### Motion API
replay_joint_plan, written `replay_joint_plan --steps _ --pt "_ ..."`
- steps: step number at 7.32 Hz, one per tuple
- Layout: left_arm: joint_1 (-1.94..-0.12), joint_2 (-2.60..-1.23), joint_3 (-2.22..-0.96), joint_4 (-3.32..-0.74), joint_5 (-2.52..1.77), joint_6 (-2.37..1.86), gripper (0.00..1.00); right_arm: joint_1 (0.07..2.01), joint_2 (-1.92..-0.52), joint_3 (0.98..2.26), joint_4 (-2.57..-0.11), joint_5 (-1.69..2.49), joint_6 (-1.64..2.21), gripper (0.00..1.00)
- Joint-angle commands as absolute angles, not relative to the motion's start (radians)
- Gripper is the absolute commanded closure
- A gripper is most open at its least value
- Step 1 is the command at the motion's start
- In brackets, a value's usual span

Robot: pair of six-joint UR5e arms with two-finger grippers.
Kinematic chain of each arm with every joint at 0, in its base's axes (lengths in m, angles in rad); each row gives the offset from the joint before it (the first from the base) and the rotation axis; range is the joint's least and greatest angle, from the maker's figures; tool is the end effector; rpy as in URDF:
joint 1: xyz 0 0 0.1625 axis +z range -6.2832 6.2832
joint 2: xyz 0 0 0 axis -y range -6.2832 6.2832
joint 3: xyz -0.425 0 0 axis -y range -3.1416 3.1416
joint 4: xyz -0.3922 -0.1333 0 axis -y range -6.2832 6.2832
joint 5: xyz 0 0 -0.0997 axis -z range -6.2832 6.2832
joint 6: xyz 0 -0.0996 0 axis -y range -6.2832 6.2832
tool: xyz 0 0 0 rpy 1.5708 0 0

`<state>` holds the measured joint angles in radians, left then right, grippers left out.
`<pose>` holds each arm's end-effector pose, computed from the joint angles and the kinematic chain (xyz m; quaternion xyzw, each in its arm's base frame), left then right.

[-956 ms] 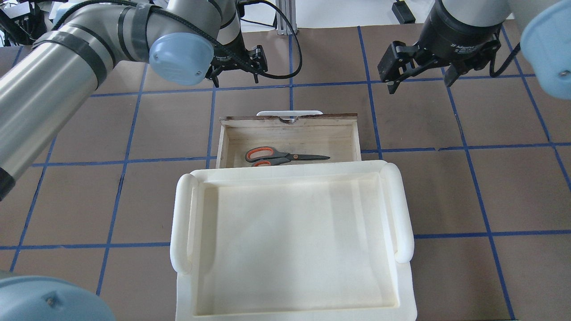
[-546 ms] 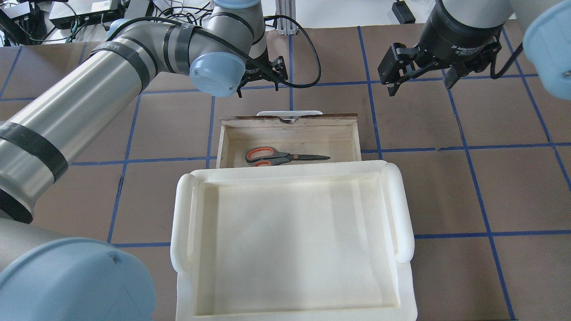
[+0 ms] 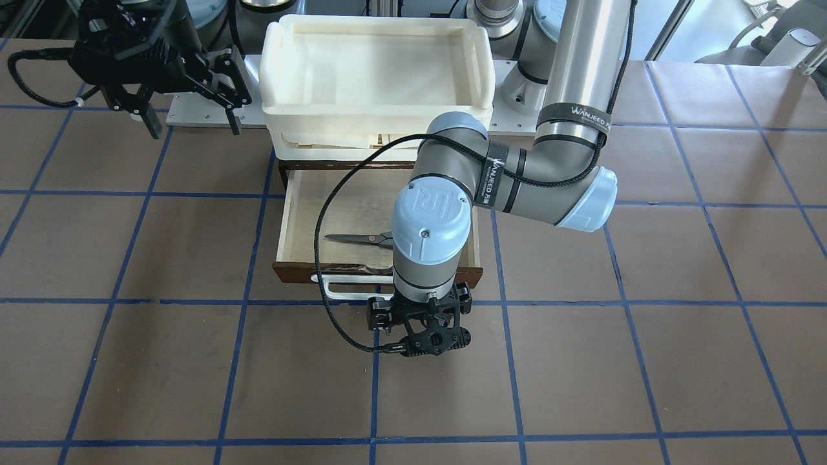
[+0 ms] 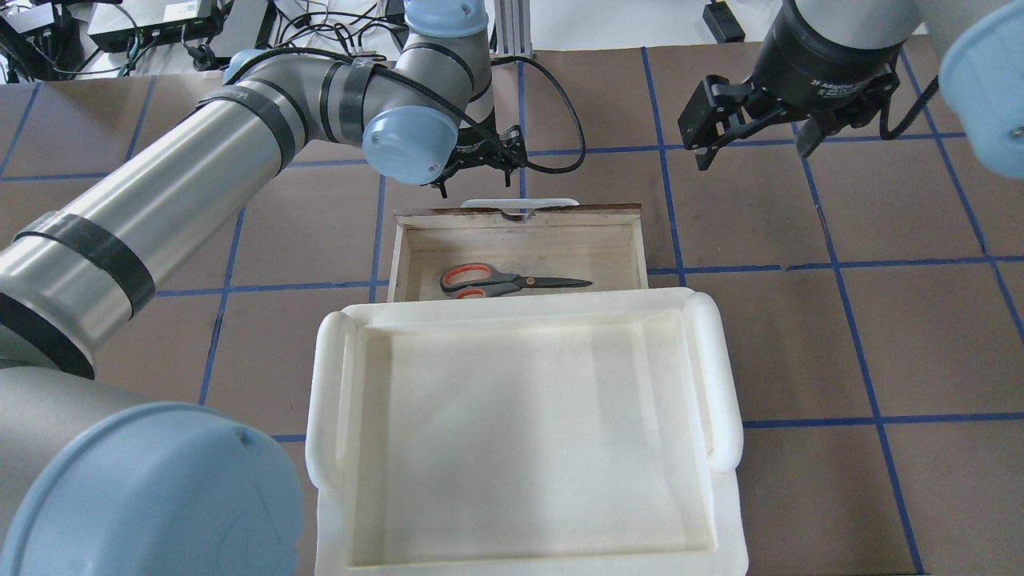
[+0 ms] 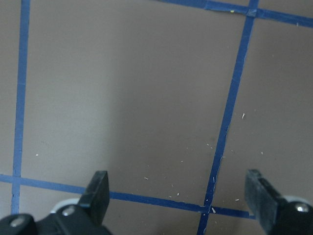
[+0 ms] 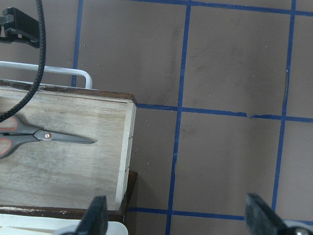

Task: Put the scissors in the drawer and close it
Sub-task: 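Move the left gripper over the drawer's white handle and lower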

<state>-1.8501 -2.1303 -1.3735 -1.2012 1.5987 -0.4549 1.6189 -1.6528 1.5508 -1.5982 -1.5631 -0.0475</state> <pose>-0.3164 -0.6299 0.2849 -0.0877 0.9960 -0.0085 0.0117 0.1564 -0.4601 0.5401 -0.0479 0.9967 -0.0647 0.0039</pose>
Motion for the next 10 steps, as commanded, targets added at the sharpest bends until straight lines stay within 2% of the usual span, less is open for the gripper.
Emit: replay_joint_plan --steps 1,10 --pt "-1.85 -2.128 -1.373 -1.253 1.595 -0.456 0.0 1.618 -1.652 1.551 -1.6 -1.562 -0.043 0.0" --pt "-1.848 -2.085 -1.373 -1.382 1.568 -0.457 0.0 1.618 -1.651 1.551 -1.589 -1.588 0.024 0.0"
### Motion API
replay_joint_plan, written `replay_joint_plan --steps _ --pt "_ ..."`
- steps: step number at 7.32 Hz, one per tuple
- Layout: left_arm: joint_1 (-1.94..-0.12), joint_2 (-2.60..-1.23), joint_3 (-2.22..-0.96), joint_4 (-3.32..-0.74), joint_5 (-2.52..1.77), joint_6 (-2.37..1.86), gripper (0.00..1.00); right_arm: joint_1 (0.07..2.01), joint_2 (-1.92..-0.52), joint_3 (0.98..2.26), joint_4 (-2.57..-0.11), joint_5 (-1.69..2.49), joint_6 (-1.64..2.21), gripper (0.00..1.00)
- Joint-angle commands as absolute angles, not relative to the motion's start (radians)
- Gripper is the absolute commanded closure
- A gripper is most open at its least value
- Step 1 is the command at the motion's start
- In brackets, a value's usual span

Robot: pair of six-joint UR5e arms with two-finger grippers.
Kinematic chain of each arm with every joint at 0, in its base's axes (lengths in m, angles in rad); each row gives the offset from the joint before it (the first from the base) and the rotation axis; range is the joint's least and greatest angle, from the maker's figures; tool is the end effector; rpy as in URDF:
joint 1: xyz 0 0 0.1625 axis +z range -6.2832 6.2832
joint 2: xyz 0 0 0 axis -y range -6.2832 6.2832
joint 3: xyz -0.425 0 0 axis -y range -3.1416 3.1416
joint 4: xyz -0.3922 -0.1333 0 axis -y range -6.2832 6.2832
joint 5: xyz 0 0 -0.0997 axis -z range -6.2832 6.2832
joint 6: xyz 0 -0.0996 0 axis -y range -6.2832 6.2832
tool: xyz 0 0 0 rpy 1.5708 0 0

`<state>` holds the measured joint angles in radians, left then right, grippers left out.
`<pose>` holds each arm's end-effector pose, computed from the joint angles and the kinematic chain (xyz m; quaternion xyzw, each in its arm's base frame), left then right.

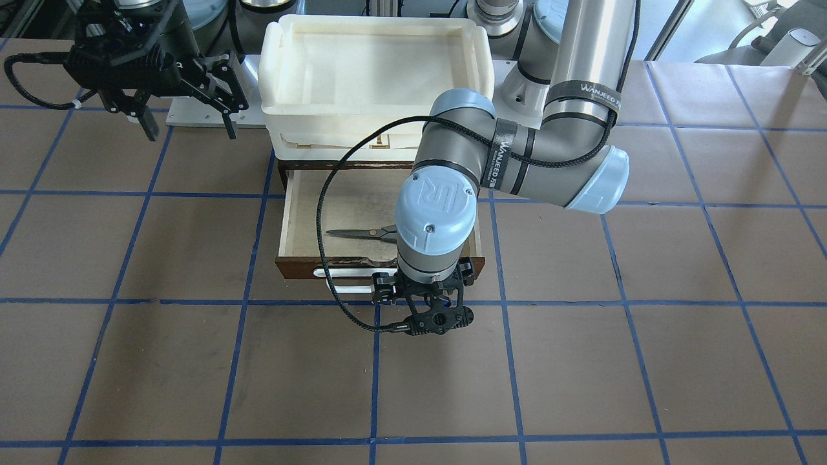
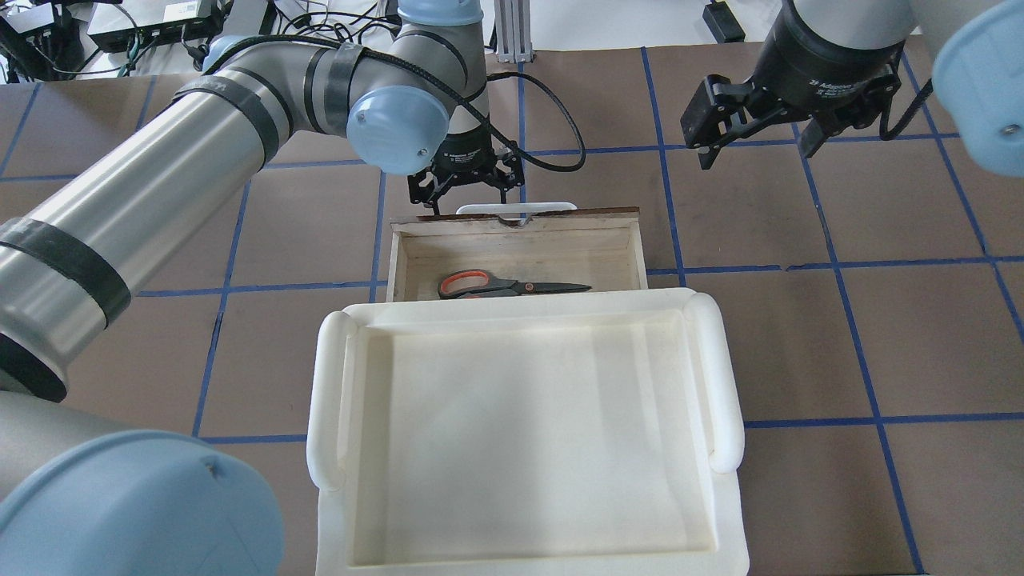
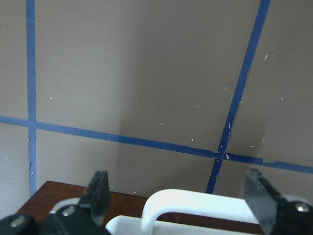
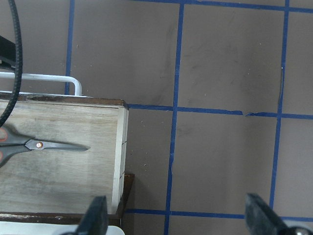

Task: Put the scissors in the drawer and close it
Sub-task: 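Move the left gripper over the drawer's white handle and lower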

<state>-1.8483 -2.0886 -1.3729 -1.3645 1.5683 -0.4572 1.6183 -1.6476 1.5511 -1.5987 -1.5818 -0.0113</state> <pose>-0.3121 -0.6082 0.2982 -0.0897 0.9944 0.0534 0.0192 0.1543 -0.4622 0.5376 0.0290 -0.9976 0.0623 0.0044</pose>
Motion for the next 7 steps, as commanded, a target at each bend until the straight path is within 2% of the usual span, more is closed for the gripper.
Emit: replay_joint_plan --steps 1,7 --pt "-1.848 -2.08 -1.373 -1.393 1.551 -0.457 0.0 1.618 -1.651 1.551 -1.588 -1.585 0.041 0.0" --pt "-1.847 -2.065 -1.374 -1.48 1.539 -0.492 0.0 1.618 -1.652 1.56 -1.586 -1.571 0.117 0.0"
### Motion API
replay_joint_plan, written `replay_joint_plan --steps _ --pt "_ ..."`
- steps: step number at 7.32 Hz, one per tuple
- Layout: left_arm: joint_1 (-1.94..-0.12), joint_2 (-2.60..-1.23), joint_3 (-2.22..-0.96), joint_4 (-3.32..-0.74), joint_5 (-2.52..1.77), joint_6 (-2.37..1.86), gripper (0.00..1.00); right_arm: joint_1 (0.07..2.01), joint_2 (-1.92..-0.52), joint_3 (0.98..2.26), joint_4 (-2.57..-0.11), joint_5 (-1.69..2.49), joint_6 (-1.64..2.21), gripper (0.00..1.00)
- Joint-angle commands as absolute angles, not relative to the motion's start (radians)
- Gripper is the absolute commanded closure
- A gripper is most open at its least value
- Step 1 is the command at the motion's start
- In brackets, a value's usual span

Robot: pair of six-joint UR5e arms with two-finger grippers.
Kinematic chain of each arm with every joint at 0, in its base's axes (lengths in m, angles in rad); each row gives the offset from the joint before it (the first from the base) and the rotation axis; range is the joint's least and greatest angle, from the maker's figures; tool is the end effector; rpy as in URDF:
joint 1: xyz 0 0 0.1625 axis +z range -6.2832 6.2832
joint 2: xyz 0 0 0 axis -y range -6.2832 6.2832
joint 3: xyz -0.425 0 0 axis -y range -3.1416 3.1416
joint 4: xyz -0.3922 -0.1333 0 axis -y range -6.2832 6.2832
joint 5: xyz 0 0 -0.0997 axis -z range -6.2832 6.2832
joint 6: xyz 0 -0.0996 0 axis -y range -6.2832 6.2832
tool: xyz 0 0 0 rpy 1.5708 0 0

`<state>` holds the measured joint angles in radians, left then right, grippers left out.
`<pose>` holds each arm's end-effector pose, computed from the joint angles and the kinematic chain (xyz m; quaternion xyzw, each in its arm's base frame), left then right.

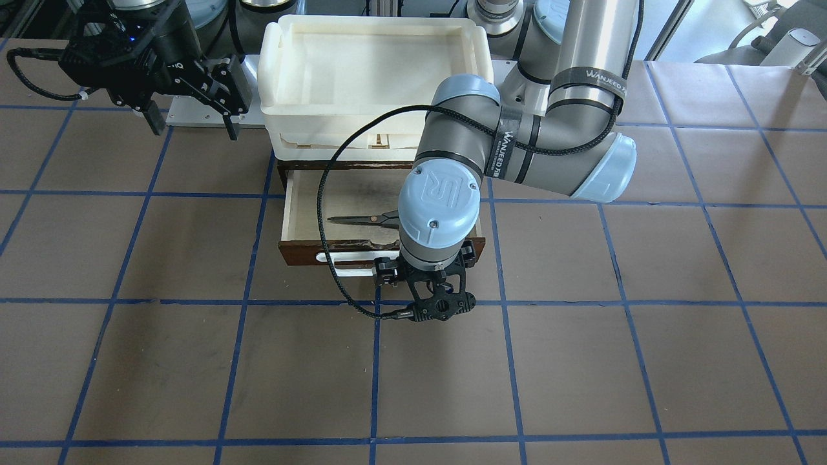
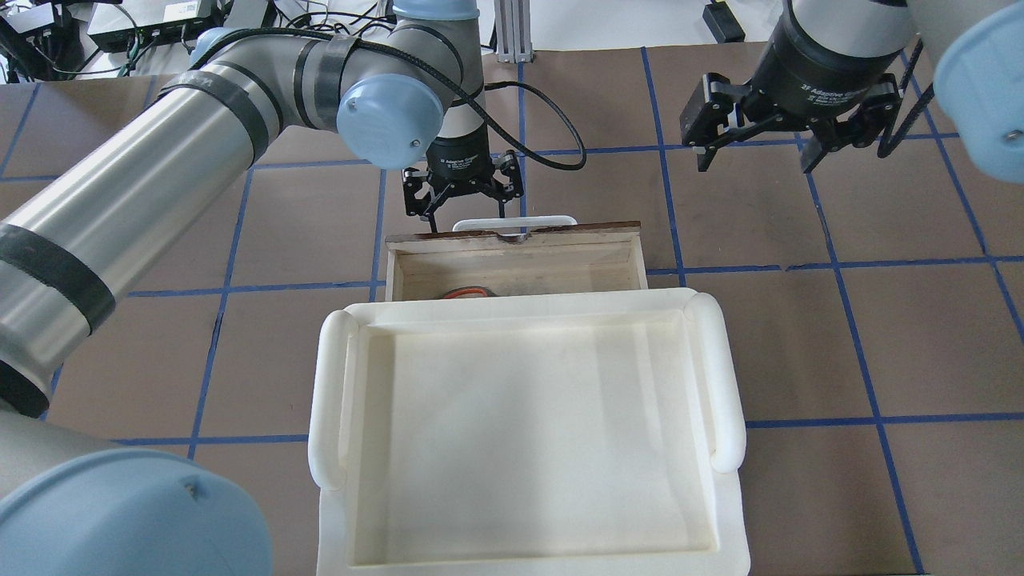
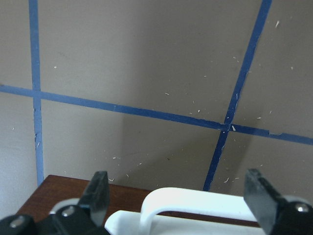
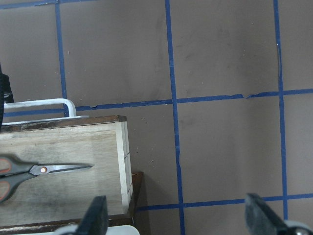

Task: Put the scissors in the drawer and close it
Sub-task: 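Push the drawer front with the left gripper away from the robot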

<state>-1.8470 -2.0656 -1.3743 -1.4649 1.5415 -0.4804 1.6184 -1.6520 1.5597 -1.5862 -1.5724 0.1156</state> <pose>-0.3098 -0.5935 0.3045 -0.1028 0.9899 0.0946 0.0219 0.1552 -0.4590 0.5339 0.0340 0.9980 -0.0537 0.0036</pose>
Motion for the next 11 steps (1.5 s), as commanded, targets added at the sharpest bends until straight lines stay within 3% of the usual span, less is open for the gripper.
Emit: replay_joint_plan --steps 1,11 --pt "-1.845 -2.062 -1.374 -1.503 1.537 -0.494 0.0 1.618 -1.652 1.56 -1.586 -1.571 0.117 0.0" --pt "-1.841 -2.06 -1.391 -1.522 1.528 -0.531 0.0 1.618 -1.652 1.56 -1.588 -1.582 0.117 0.0"
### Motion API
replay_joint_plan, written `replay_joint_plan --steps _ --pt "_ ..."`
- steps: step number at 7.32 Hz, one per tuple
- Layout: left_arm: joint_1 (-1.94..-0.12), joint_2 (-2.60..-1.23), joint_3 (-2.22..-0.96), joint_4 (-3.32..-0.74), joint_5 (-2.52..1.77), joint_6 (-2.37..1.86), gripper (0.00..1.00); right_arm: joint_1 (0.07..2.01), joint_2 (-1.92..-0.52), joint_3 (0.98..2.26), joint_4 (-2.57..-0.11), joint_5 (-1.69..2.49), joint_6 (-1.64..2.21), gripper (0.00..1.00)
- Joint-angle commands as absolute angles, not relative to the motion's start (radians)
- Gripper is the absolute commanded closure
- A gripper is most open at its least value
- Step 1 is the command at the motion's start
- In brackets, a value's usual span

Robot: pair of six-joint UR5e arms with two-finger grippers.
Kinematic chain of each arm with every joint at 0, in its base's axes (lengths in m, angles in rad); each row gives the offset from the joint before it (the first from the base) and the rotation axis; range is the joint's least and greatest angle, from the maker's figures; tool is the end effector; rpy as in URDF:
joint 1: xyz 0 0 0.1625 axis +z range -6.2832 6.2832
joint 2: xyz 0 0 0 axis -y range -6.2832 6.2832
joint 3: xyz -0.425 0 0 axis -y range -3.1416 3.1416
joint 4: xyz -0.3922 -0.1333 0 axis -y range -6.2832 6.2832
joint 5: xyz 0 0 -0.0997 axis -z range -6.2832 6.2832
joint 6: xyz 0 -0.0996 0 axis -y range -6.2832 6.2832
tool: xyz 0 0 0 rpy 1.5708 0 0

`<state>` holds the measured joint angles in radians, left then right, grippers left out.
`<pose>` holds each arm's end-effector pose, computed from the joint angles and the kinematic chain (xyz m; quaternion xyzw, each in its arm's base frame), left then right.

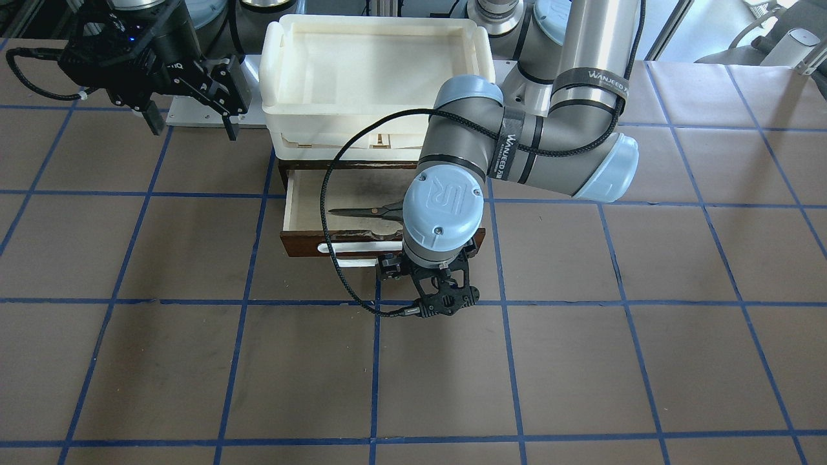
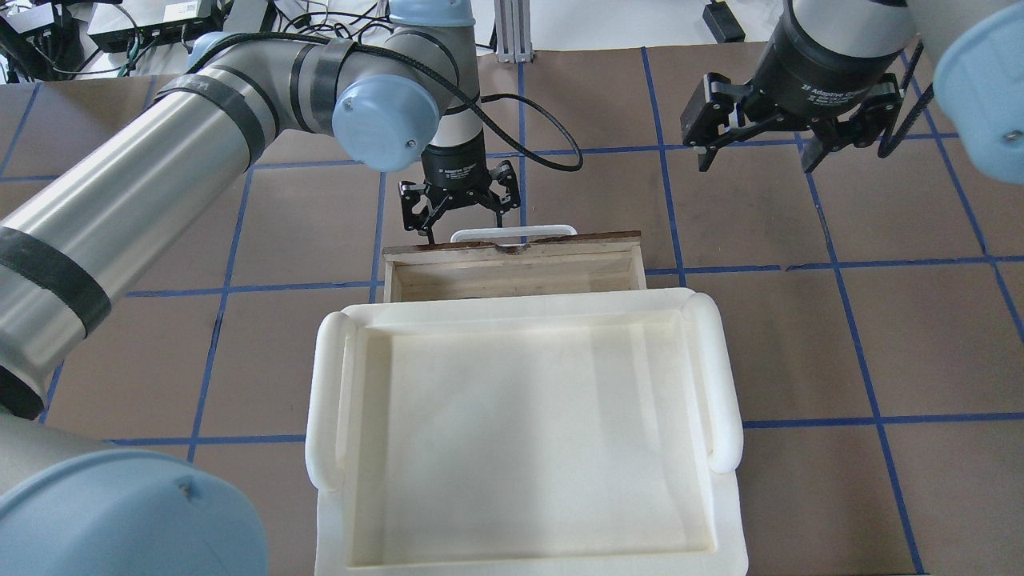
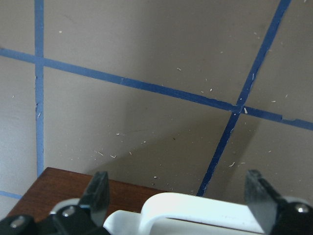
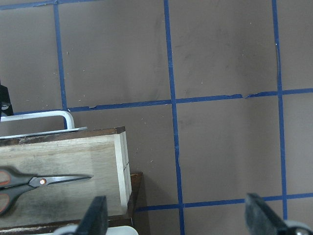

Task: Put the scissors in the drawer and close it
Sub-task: 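Push the drawer front with the left gripper away from the robot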

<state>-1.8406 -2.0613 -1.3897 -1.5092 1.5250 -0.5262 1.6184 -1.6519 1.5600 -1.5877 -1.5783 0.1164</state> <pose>-0.3051 -0.5859 0.2971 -0.1296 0.9836 0.1227 0.0269 0.1546 -0.4592 0.5339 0.0345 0.9979 -0.0545 0.0007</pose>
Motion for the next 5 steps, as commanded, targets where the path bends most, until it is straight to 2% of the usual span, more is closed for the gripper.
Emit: replay_joint_plan --steps 1,5 --pt "-1.841 -2.054 -1.393 -1.535 1.526 -0.531 0.0 1.618 -1.652 1.56 -1.588 -1.58 0.117 0.0" --pt "-1.848 -2.051 -1.404 -1.575 1.522 -0.531 0.0 1.617 -1.654 1.56 -1.586 -1.583 0.117 0.0"
